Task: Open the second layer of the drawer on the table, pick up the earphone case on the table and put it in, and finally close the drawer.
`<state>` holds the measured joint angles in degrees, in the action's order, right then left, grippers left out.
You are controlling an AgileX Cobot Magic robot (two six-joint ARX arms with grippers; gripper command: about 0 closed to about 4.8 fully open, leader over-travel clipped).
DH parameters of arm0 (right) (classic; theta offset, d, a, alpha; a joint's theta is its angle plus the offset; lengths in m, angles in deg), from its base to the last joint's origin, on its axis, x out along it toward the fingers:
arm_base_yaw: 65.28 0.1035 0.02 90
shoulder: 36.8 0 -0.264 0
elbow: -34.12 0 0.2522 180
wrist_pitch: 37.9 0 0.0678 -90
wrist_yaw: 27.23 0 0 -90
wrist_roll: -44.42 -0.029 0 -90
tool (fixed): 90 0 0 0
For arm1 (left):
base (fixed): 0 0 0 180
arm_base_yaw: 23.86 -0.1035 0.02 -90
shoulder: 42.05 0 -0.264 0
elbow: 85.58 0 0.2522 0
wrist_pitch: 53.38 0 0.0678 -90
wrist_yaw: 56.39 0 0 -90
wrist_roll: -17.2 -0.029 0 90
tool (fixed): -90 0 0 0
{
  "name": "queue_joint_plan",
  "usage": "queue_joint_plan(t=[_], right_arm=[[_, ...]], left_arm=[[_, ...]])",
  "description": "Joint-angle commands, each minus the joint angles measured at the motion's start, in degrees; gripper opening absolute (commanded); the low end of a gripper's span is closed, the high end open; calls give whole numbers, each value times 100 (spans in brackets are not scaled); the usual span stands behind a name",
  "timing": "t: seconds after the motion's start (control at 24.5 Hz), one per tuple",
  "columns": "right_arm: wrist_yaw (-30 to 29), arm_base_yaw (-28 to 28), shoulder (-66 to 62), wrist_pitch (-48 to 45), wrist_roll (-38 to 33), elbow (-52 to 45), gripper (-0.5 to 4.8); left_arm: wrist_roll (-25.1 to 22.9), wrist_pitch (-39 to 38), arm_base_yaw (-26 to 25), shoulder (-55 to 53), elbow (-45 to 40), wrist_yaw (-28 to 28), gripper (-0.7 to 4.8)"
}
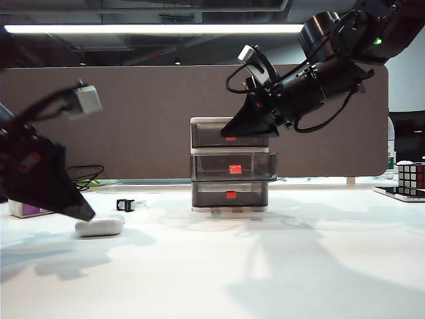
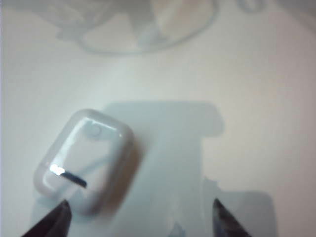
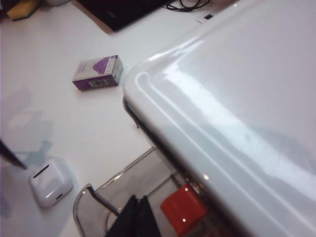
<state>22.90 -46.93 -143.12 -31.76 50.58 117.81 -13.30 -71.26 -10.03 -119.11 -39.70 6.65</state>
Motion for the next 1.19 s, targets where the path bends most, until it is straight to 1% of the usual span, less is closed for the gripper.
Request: queue_joint_plan(t=[0.04,0.08,0.12,0.16,0.25,0.29,0.33,0.41,0.45,0.49,0.7,0.82,0.9,1.02,1.19], right_arm=[[-133,7,33,208,-13,28,-5],[-151,7,33,240,-9,28,-5],[-162,7,33,275,7,28,-5],[-168,7,33,295,9,28,-5],[-236,7,33,315,11,28,-5],[-249,7,33,328,11,28,-5],[-249,7,33,334,11,28,-5],[-269,7,33,348,11,28,-5],[-269,7,33,361,11,28,-5],[-269,7,33,372,11,28,-5],[-269,9,33,404,28,28,-5],[-269,9,33,398,31,28,-5],[-269,9,33,411,33,28,-5],[-269,9,33,452,72,28,-5],[-269,9,33,487,131,28,-5]], left_arm=[[-361,-46,-20,-481,411,-76,408],[-409,-125,-22,-529,492,22,436],[-487,-205,-22,-577,581,162,447],[-590,-269,-22,-588,645,243,451],[-960,-356,-48,-595,741,251,451],[-1058,-400,-79,-595,791,256,450],[-1250,-522,-184,-632,903,199,448],[-1399,-706,-323,-697,1021,74,433],[-1561,-901,-494,-800,1161,-245,431],[-1646,-938,-562,-844,1217,-411,431],[-1757,-911,-772,-1047,1377,-1010,428],[-1847,-918,-815,-1257,1458,-1165,424],[-1902,-914,-815,-1425,1510,-1294,394],[-1952,-914,-813,-1639,1587,-1445,394],[-2052,-914,-813,-1860,1670,-1447,394]])
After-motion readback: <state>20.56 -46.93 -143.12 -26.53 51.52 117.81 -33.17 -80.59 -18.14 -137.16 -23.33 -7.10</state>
